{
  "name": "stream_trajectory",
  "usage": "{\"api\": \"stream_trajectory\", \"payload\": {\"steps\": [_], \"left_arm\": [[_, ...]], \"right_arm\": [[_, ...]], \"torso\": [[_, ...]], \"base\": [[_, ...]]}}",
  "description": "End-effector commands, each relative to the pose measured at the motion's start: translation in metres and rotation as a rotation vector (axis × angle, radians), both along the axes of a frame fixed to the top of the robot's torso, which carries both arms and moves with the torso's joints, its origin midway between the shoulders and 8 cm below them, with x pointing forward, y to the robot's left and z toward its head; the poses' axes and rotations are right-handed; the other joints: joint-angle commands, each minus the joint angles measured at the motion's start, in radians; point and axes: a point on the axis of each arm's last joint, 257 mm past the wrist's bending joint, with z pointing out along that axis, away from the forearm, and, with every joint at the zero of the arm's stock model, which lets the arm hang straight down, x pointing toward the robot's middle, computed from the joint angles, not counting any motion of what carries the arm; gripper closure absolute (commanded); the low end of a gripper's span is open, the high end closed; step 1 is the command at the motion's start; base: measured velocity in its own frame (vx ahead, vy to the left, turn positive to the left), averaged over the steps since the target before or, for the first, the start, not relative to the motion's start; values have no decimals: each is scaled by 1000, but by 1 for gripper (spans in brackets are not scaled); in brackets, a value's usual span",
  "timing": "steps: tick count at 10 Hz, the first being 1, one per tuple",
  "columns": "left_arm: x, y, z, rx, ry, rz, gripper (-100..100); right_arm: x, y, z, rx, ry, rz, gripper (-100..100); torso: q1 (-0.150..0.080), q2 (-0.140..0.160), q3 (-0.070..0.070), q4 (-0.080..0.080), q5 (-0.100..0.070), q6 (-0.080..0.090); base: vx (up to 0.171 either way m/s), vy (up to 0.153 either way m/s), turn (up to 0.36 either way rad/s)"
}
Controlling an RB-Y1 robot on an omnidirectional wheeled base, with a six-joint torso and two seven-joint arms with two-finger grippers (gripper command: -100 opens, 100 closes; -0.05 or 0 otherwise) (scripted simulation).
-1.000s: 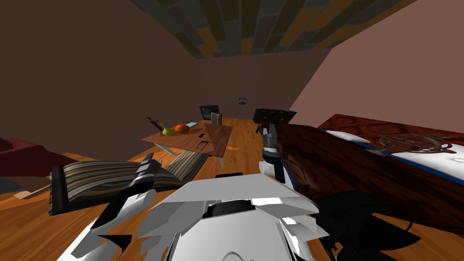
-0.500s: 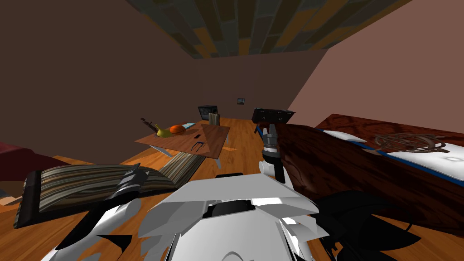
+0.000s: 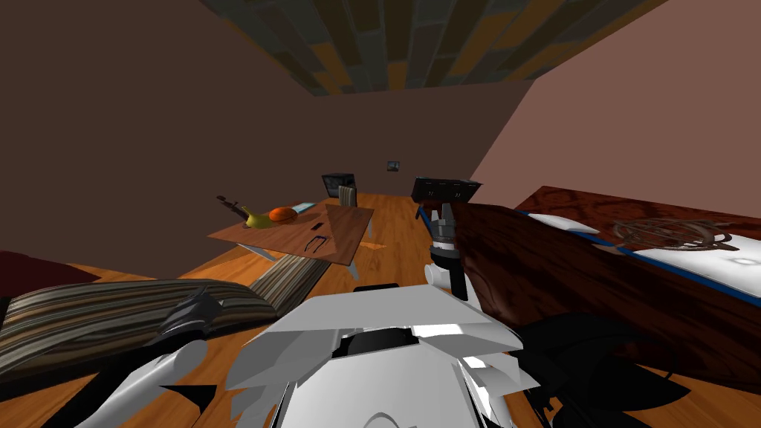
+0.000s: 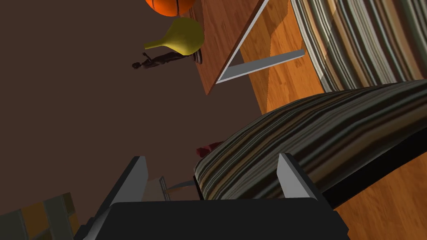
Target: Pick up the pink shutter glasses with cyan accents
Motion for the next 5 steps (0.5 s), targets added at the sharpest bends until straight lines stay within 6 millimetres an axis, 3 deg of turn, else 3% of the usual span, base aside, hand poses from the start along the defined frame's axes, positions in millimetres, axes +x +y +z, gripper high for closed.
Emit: {"api": "stream_trajectory", "payload": {"steps": [1,5], "left_arm": [[-14,9,-11,-27,26,26,-100],[-46,32,-34,-107,73,104,-100]], "right_arm": [[0,0,0,0,0,0,0],[0,0,0,0,0,0,0]], "torso": [[0,0,0,0,0,0],[3,1,1,0,0,0]], "base": [[90,-88,-12],[81,-87,-15]]}}
